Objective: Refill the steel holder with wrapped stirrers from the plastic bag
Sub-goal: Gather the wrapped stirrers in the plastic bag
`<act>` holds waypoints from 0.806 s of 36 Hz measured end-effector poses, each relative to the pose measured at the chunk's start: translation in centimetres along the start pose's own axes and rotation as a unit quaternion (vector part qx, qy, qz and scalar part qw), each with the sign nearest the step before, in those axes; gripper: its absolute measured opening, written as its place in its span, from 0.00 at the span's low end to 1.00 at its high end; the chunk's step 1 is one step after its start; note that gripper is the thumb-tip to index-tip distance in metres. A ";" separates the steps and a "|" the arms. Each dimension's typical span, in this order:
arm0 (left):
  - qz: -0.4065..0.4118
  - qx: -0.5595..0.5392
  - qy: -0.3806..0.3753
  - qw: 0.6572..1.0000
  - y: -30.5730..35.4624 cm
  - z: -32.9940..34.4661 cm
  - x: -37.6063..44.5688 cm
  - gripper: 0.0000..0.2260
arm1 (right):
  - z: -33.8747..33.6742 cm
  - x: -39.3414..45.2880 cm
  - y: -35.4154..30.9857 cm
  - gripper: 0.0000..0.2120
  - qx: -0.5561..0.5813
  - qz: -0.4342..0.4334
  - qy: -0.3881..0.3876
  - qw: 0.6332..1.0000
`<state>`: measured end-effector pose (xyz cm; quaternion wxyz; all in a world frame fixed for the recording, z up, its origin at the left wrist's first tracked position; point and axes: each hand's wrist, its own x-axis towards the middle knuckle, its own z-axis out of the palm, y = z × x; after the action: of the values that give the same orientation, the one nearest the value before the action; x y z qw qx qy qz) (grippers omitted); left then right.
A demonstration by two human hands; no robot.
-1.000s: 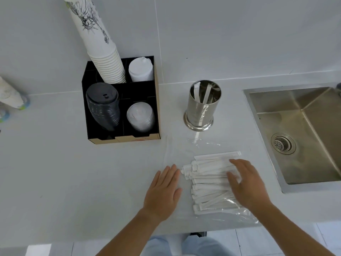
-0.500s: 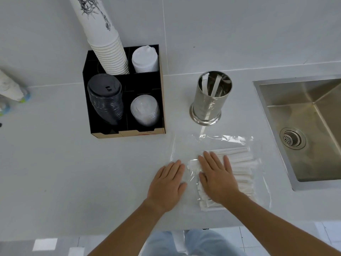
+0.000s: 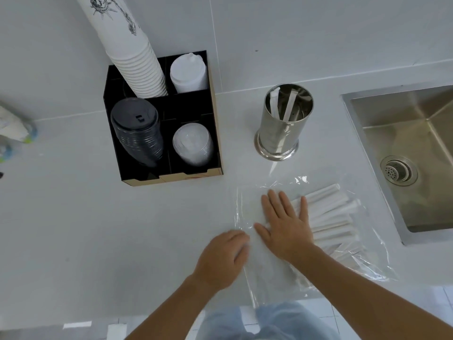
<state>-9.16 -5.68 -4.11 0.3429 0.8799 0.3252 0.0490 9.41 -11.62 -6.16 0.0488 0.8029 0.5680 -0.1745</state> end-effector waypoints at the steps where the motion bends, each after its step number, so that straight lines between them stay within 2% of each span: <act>1: -0.020 -0.009 0.010 1.000 -0.1 -0.6 0.8 0.11 | 0.0 0.0 -0.3 0.36 0.004 -0.003 0.004 1.000; 5: -0.125 -0.022 0.027 0.991 -0.6 -2.3 4.6 0.14 | 0.3 -0.3 -1.4 0.37 0.021 -0.017 0.013 1.000; 9: -0.187 -0.002 -0.005 0.982 -0.9 -3.6 8.1 0.20 | 0.7 -0.4 -1.5 0.37 0.018 -0.017 0.030 0.999; 13: -0.217 0.023 -0.032 0.975 -1.4 -4.3 10.4 0.19 | 0.9 -0.3 -1.6 0.37 0.007 -0.016 0.030 0.999; 19: -0.224 -0.002 -0.037 0.974 -2.3 -4.9 12.4 0.03 | 1.1 -0.3 -1.6 0.36 0.004 -0.011 0.034 0.999; 23: -0.233 -0.037 -0.048 0.971 -2.6 -5.1 13.3 0.06 | 1.3 -0.2 -1.6 0.36 0.005 -0.011 0.036 0.999; 26: -0.233 -0.062 -0.053 0.969 -2.7 -5.0 13.8 0.03 | 1.5 -0.2 -1.6 0.36 0.004 -0.010 0.035 0.999; 29: -0.230 -0.089 -0.068 0.967 -2.6 -5.1 14.1 0.06 | 1.6 -0.1 -1.5 0.36 0.001 -0.011 0.036 0.999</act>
<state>-1.10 7.21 -3.85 0.4432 0.7487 0.4891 -0.0619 7.58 -11.64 -7.42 0.0254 0.8025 0.5778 -0.1463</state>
